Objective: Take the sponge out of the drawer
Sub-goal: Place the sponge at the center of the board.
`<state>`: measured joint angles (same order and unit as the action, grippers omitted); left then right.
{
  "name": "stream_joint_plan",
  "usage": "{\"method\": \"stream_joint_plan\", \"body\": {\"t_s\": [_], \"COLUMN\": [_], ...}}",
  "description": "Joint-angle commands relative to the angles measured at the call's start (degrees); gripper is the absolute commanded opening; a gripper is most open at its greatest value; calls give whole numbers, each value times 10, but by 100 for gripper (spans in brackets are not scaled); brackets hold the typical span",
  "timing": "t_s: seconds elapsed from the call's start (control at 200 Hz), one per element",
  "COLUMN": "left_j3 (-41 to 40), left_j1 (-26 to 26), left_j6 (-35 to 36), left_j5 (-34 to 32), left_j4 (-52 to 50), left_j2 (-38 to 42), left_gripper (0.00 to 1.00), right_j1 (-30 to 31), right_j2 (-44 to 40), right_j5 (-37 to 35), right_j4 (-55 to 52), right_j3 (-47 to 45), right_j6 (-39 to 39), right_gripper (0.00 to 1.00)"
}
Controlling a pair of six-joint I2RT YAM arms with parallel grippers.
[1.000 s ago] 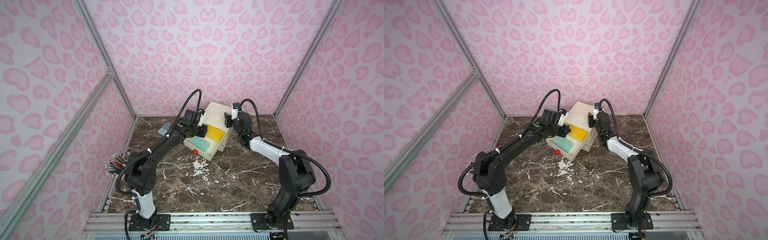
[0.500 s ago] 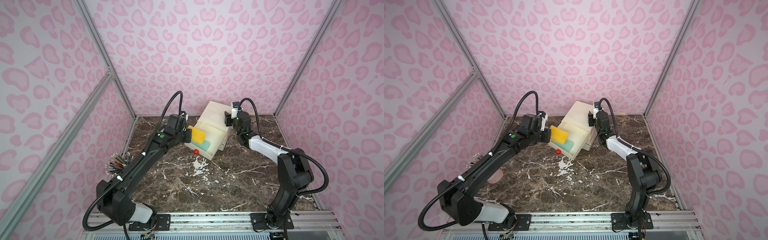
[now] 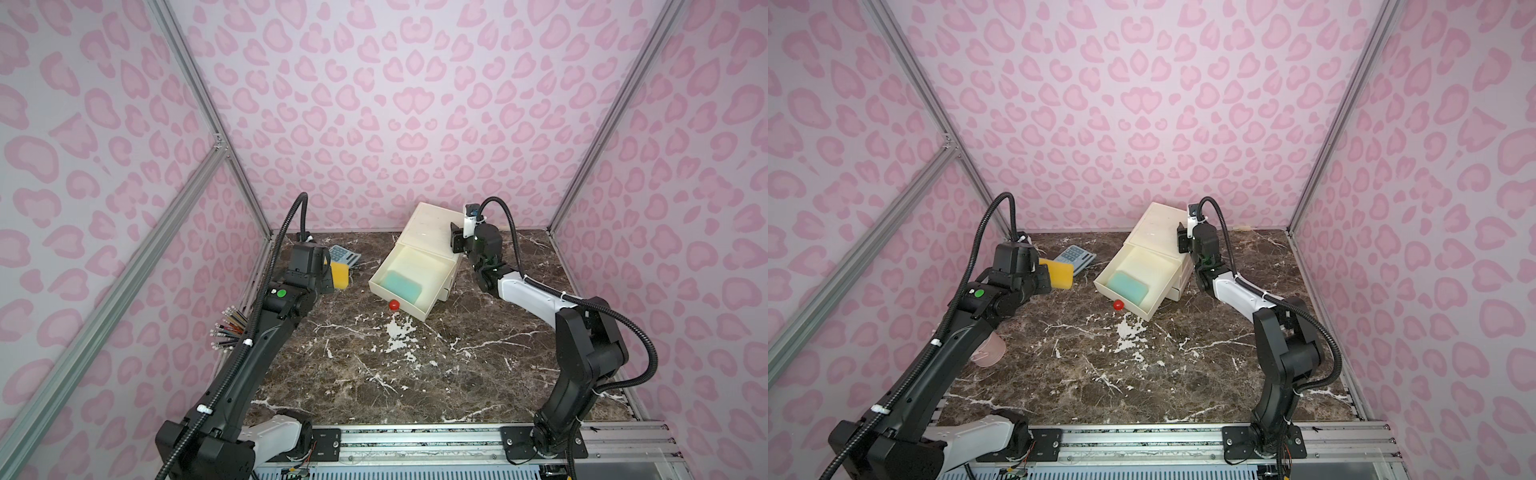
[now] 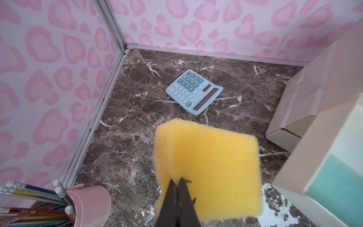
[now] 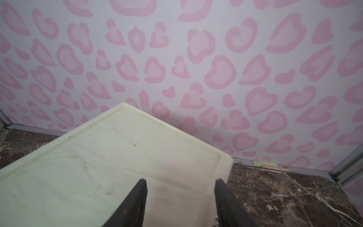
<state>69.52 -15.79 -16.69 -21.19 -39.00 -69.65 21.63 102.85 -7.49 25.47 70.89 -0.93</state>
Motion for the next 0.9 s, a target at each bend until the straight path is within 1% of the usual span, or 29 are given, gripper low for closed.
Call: {"method": "stream_joint_plan", "body": {"t_s": [0.0, 0.11, 0.18, 0.265, 0.43, 0.6, 0.775, 0.895], "left_j3": [-30, -73, -87, -82, -63, -80, -79, -76], "left_j1": [28, 57, 64, 68, 75, 75, 76, 76], "left_j6": [-21, -28, -28, -27, -48, -95, -84, -68], "left_j5": [24, 90, 116, 134, 155, 154, 158, 148], "left_j4": [16, 73, 104, 121, 130, 153, 162, 161], "left_j2": [-34, -87, -119, -156, -222, -254, -273, -287], "left_gripper": [3, 3, 3, 3, 2, 2, 2, 2], "right_j1": [1, 1, 1, 1, 1, 1, 1, 1], "right_j2": [12, 12, 10, 8, 7, 6, 6, 6], "right_j5": [3, 4, 2, 1, -3, -6, -10, -10], "right_j4": [-112, -113, -112, -111, -110, -111, -113, -112], "right_j3": [-13, -14, -16, -19, -25, -27, -27, -28], "right_j6": [16, 16, 16, 15, 12, 11, 12, 11], "right_gripper": [57, 56, 56, 57, 56, 57, 56, 56]}}
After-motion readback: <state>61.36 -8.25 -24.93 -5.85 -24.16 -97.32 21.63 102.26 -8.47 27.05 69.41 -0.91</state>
